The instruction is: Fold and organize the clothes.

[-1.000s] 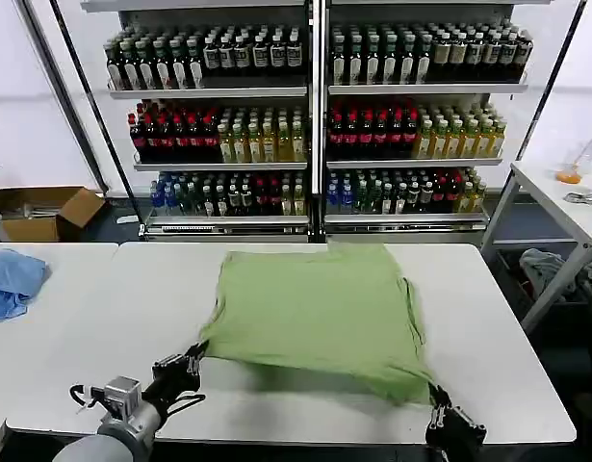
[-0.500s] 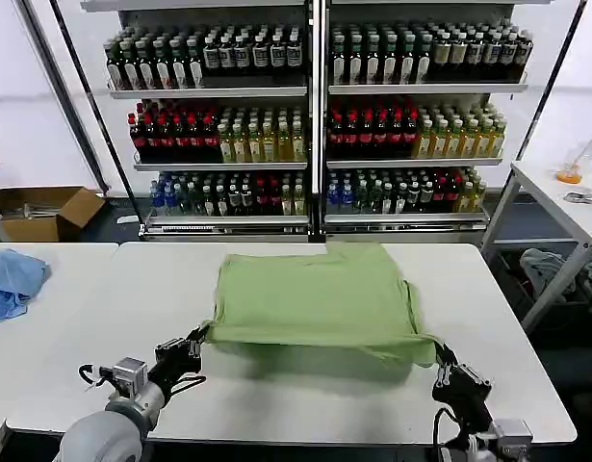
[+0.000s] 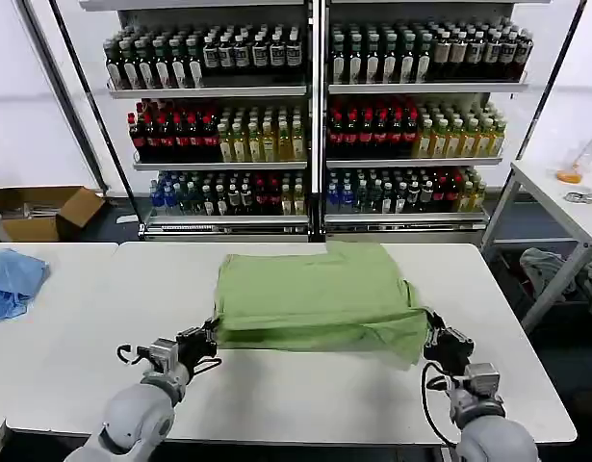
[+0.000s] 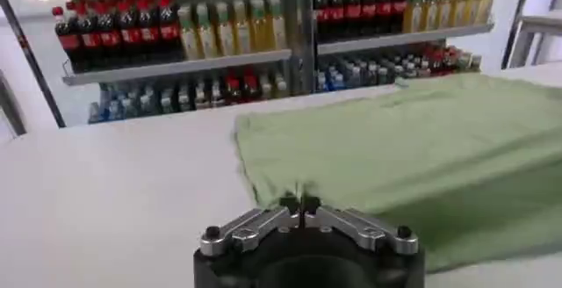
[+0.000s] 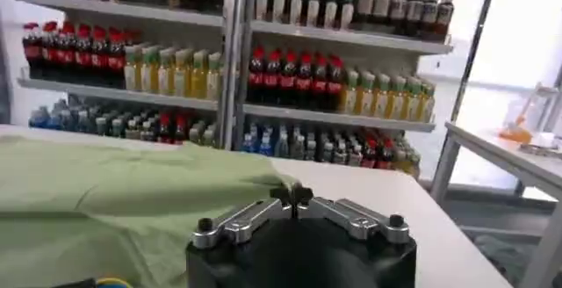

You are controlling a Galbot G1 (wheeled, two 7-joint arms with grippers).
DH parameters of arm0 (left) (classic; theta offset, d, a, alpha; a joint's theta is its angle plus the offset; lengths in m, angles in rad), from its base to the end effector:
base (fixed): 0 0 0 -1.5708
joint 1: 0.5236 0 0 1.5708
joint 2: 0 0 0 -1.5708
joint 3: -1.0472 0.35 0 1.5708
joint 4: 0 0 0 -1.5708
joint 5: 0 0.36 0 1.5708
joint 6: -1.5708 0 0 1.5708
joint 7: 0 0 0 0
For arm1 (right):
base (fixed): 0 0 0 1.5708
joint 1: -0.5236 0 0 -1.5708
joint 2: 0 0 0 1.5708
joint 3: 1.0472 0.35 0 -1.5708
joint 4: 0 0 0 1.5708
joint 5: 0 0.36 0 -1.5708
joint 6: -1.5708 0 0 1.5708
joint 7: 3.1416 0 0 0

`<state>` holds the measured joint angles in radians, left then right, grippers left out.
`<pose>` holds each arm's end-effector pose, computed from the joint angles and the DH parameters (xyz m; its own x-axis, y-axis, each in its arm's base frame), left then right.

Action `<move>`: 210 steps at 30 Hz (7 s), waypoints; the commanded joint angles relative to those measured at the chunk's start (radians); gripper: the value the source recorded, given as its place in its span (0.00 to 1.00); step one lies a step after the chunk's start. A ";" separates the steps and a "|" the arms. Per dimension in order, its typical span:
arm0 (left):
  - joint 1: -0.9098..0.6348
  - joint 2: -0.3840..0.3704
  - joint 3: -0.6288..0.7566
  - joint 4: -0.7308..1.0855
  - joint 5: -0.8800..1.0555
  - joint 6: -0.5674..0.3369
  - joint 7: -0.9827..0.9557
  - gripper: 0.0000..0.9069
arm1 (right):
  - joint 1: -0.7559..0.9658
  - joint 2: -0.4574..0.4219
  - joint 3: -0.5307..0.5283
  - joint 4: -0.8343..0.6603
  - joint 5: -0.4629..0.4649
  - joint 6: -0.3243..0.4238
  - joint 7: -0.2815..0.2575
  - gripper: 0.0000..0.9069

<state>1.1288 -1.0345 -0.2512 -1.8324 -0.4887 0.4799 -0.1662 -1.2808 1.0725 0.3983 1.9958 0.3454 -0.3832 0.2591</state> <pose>0.3119 0.0508 -0.2950 -0.8819 0.1590 0.4437 0.2126 0.9744 0.0734 0.2710 -0.0603 -0.2666 -0.9680 0.0037 0.2508 -0.0411 0.9840 -0.1731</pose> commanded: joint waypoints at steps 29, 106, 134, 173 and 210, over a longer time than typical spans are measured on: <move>0.022 -0.033 -0.011 0.033 0.004 0.000 -0.041 1.00 | -0.129 0.073 0.013 0.039 -0.012 -0.029 0.007 1.00; 0.308 0.122 -0.244 -0.313 -0.215 0.039 -0.050 1.00 | -0.299 -0.057 0.131 0.274 0.068 -0.113 0.047 1.00; -0.434 -0.006 0.206 0.417 -0.151 0.022 -0.061 1.00 | 0.748 0.099 -0.316 -0.686 0.315 -0.176 0.090 1.00; -0.383 0.007 0.198 0.370 -0.265 -0.023 0.019 0.02 | 0.793 0.222 -0.387 -0.878 0.323 -0.152 0.022 0.00; -0.014 0.145 0.001 -0.108 -0.337 -0.020 0.008 0.02 | 0.077 -0.106 -0.056 0.093 0.355 -0.149 0.082 0.00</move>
<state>0.9757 -0.9126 -0.2024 -1.8149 -0.8284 0.4427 -0.1602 -0.9669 1.0184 0.2440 1.8563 0.7000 -0.5161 0.3271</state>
